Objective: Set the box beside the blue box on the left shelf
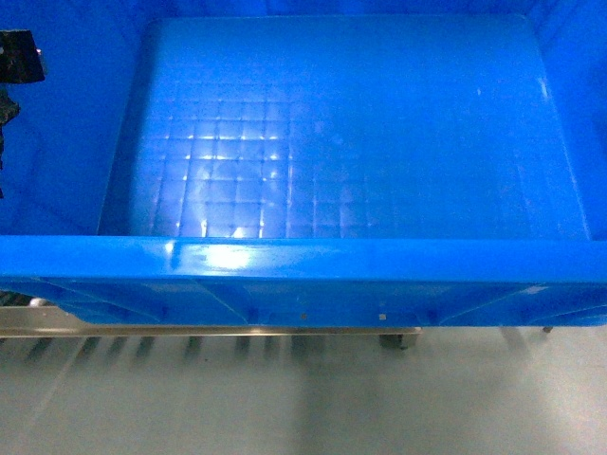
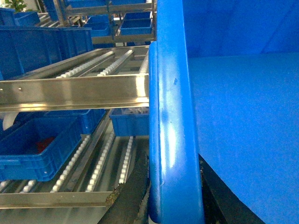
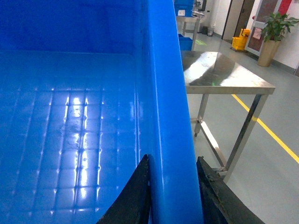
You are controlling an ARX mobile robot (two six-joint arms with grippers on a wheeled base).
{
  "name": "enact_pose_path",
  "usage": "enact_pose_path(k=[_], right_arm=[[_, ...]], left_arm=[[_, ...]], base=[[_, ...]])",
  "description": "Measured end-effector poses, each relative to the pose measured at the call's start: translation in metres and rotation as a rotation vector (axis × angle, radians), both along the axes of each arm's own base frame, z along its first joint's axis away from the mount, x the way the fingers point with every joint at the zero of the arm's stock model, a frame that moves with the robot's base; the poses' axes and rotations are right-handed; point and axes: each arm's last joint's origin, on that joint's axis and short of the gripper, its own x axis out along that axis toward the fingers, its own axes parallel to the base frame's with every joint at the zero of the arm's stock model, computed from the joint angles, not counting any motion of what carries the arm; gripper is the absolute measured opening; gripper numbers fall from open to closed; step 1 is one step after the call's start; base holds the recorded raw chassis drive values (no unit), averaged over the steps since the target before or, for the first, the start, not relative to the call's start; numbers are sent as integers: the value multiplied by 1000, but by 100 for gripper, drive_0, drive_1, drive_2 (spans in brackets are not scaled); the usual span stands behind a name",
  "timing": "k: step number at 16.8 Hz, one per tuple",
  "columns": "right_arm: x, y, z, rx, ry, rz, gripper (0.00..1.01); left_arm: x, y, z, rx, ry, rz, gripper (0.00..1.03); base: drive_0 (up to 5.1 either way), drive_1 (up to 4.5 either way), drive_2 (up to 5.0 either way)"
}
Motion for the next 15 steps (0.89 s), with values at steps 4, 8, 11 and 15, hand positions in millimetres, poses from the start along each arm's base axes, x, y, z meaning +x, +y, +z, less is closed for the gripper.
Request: enact_pose_path(k=[4, 8, 11, 15], right_arm=[[0, 0, 0, 0, -1, 0, 21], [0, 0, 0, -1, 0, -1, 21], [0, 0, 0, 0, -1, 0, 21], [0, 0, 0, -1, -2, 0, 21]], left_arm=[[0, 0, 0, 0, 0, 0, 17], [0, 0, 0, 0, 0, 0, 17], [0, 0, 0, 0, 0, 0, 17], [0, 0, 0, -1, -1, 0, 17]], base=[[-3, 429, -435], [-3, 429, -435], [-3, 429, -435], [-3, 429, -435]])
